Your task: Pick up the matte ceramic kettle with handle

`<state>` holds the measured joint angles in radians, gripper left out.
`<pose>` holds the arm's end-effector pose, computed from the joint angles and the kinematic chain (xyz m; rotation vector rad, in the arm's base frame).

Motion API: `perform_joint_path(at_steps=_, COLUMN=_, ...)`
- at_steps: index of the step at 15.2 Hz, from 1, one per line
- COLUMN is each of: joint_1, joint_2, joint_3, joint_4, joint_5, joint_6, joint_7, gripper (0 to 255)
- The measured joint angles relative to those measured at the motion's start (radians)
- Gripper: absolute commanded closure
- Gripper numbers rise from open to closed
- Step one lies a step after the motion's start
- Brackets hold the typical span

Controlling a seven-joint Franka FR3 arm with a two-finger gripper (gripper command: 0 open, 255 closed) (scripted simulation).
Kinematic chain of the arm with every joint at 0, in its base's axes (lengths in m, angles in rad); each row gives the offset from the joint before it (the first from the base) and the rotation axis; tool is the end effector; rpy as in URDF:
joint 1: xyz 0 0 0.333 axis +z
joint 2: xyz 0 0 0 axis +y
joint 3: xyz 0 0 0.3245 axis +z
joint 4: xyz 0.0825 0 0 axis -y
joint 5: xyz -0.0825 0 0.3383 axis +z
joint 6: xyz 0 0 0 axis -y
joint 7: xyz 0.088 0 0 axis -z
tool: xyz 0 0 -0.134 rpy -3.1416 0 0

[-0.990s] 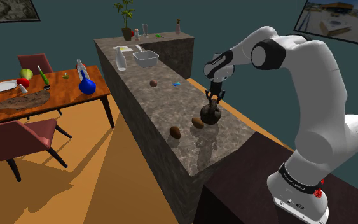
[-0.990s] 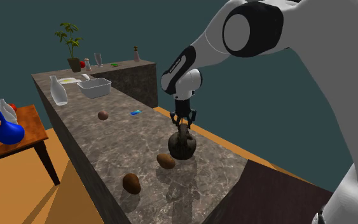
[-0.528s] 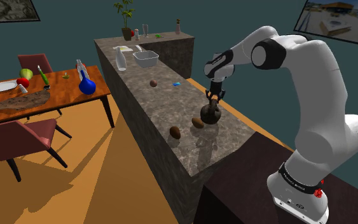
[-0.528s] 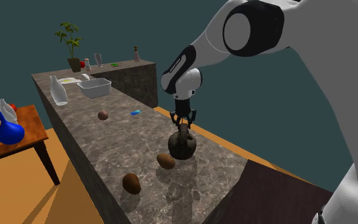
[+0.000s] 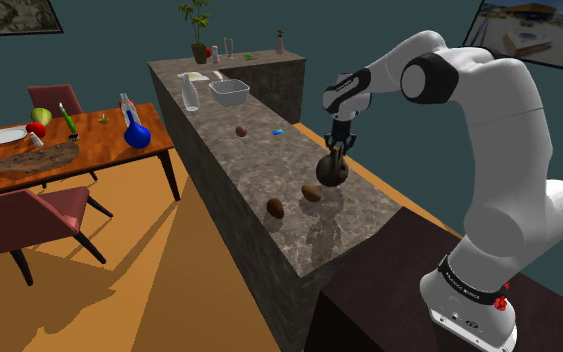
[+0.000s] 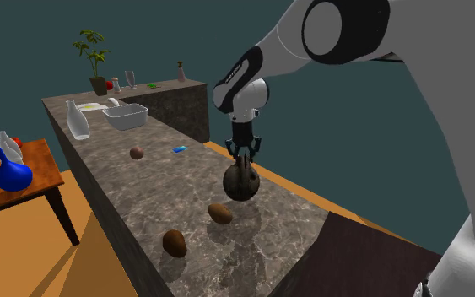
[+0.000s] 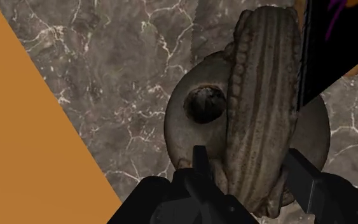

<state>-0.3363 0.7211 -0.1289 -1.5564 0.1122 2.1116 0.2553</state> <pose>0.5914 -0.2755 0.2214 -2.8888 1.1555 0.2453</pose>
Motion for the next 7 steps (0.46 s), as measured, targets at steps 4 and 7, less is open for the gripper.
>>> perform_joint_path(at_steps=4, joint_1=0.003, joint_2=-0.03, joint_3=-0.002, joint_4=0.002, joint_5=-0.004, joint_6=-0.032, joint_7=0.004, gripper=255)
perform_joint_path(at_steps=7, joint_1=0.005, joint_2=-0.055, joint_3=-0.004, joint_4=0.002, joint_5=-0.007, joint_6=-0.056, joint_7=0.006, gripper=255)
